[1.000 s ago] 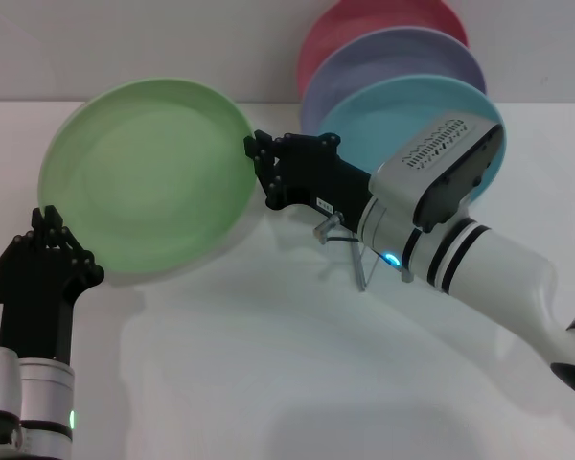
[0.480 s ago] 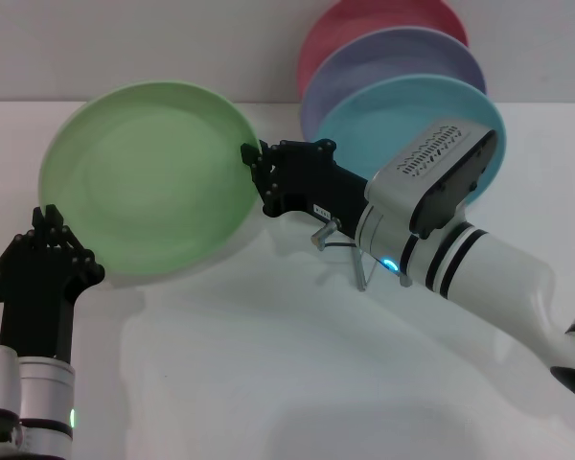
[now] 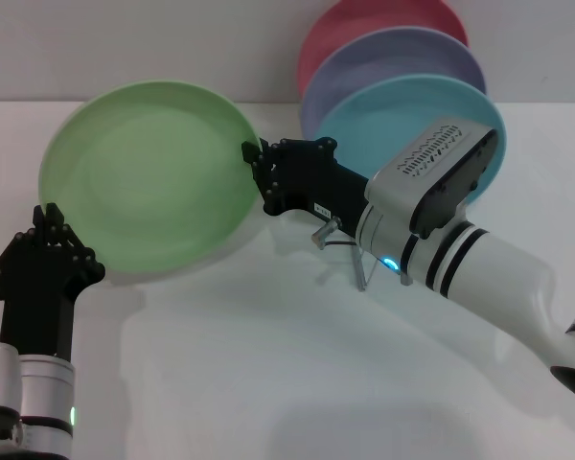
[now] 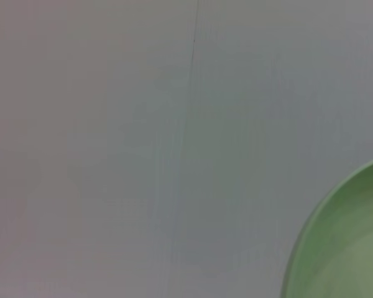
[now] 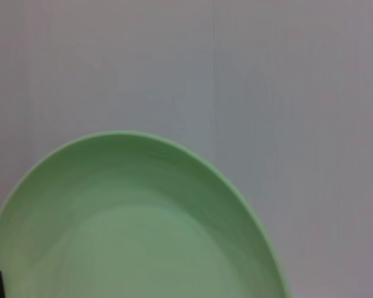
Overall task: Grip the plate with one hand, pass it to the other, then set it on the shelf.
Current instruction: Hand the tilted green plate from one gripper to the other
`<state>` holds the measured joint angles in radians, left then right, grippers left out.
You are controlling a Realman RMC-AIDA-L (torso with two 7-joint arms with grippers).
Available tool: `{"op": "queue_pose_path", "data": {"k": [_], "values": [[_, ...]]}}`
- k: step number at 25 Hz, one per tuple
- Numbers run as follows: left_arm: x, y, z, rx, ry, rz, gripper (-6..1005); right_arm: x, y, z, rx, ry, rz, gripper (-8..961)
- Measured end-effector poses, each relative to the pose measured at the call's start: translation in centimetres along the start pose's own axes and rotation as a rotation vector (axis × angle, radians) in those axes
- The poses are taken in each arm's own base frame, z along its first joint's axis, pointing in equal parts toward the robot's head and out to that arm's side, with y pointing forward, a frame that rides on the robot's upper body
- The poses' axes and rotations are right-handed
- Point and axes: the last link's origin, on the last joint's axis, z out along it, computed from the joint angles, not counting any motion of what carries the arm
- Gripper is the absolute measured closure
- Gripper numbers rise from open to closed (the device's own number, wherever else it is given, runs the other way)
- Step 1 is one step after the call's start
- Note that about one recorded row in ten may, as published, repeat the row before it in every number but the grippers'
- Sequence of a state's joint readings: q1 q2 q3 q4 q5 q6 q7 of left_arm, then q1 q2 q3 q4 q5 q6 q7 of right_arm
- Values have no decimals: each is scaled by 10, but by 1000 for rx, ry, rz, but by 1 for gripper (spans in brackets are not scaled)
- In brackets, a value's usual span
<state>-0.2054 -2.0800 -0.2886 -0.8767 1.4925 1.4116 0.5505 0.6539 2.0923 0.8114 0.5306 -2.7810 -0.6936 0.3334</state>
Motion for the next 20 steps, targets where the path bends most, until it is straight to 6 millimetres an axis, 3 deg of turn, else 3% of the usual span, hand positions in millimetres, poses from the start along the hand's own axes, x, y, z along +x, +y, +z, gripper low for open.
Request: {"op": "queue_pose_path", "data": {"k": [20], "values": [[-4, -8, -4, -80, 29, -71, 898, 1, -2, -1, 11, 2, 8, 930]]}}
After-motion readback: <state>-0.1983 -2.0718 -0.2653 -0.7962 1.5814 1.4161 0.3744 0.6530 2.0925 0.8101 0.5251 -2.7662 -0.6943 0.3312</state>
